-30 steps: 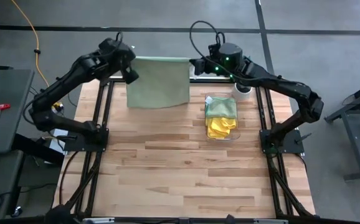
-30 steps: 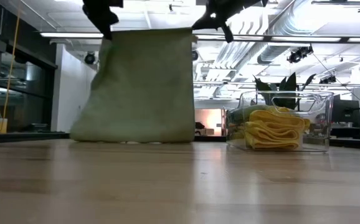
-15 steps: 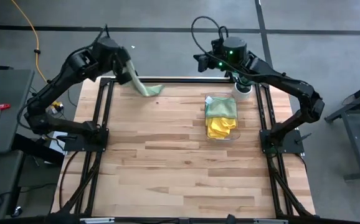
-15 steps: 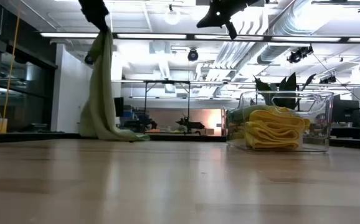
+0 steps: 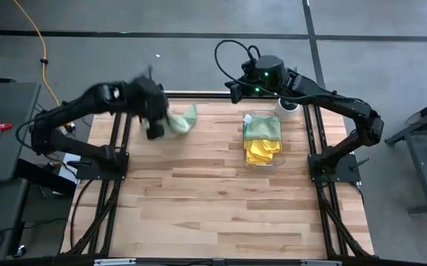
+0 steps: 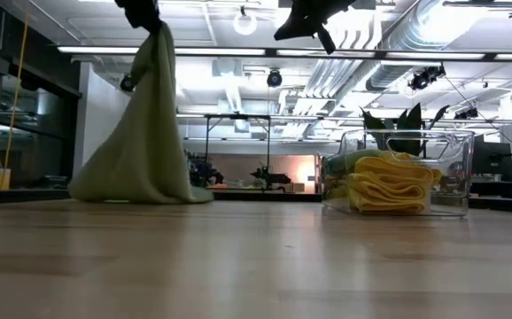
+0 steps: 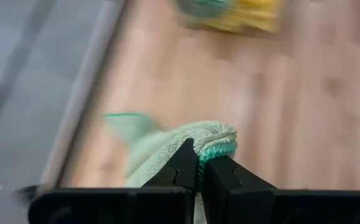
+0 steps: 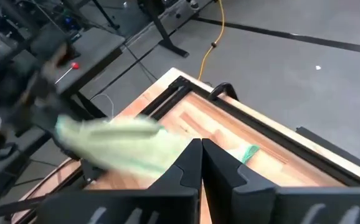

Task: Fold microfiber towels
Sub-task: Fold the green microfiber towel

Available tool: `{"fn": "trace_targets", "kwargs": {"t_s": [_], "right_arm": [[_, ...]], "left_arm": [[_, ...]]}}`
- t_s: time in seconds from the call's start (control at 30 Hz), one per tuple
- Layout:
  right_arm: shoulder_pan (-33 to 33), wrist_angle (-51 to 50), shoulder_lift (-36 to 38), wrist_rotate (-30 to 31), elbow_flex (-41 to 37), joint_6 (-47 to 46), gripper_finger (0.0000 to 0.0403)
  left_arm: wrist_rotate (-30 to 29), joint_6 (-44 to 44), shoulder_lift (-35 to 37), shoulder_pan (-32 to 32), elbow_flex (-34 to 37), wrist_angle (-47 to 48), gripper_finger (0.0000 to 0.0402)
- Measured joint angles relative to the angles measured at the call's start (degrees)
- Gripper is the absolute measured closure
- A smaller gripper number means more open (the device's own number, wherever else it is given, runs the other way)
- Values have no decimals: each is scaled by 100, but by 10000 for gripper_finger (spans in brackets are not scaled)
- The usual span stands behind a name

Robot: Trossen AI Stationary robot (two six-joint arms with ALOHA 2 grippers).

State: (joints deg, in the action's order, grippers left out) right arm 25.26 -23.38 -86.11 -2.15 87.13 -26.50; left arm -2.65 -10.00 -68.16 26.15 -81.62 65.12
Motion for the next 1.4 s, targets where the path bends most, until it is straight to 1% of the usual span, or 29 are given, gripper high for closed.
{"fn": "trace_targets", "kwargs": {"t_s": [0.13, 0.23, 0.3, 0.37, 0.47, 0.57, 0.67, 0.73, 0.83, 0.93, 1.0, 1.1, 1.27, 1.33, 1.4], "right_arm": [[13, -28, 0, -31, 0, 0, 403], [9, -195, -12, -284, 0, 0, 403], [-21, -362, -48, -435, -1, 0, 403], [-73, -426, -92, -543, -67, 0, 403], [-171, -433, -121, -577, -237, 0, 403], [-316, -384, -254, -848, -371, -31, 403], [-523, -100, -493, -1152, -481, -60, 403], [-689, 108, -718, -1212, -485, -63, 403], [-931, 445, -1130, -1354, -487, -114, 403], [-1143, 867, -1590, -1686, -487, -443, 400], [-1269, 1087, -1931, -1808, -487, -606, 389], [-1402, 1330, -2408, -1838, -491, -783, 354], [-1396, 1903, -3165, -1922, -472, -1086, 265], [-1362, 2436, -3446, -1939, -472, -1264, 234], [-1335, 2924, -3666, -1939, -461, -1486, 213]], "left_arm": [[94, 450, 0, -1238, 724, -143, 402], [67, 940, 0, -2191, 1547, -659, 402], [35, 1450, -3, -2782, 2219, -1263, 402], [16, 2059, -7, -3327, 2916, -2070, 402], [6, 3273, -9, -4031, 3876, -3416, 402], [-41, 4519, -9, -4633, 4628, -4619, 402], [-350, 5499, -9, -5110, 5164, -5416, 402], [-579, 6012, -9, -5322, 5466, -5851, 402], [-724, 6684, -9, -5491, 5837, -6184, 402], [-722, 7230, -9, -5579, 6058, -6231, 401], [-719, 7450, -9, -5624, 6138, -6229, 402], [-749, 7538, -9, -5663, 6189, -6231, 402], [-764, 7497, -9, -5663, 6198, -6218, 401], [-786, 7429, -9, -5663, 6198, -6222, 401], [-794, 7397, -9, -5659, 6198, -6216, 402]]}}
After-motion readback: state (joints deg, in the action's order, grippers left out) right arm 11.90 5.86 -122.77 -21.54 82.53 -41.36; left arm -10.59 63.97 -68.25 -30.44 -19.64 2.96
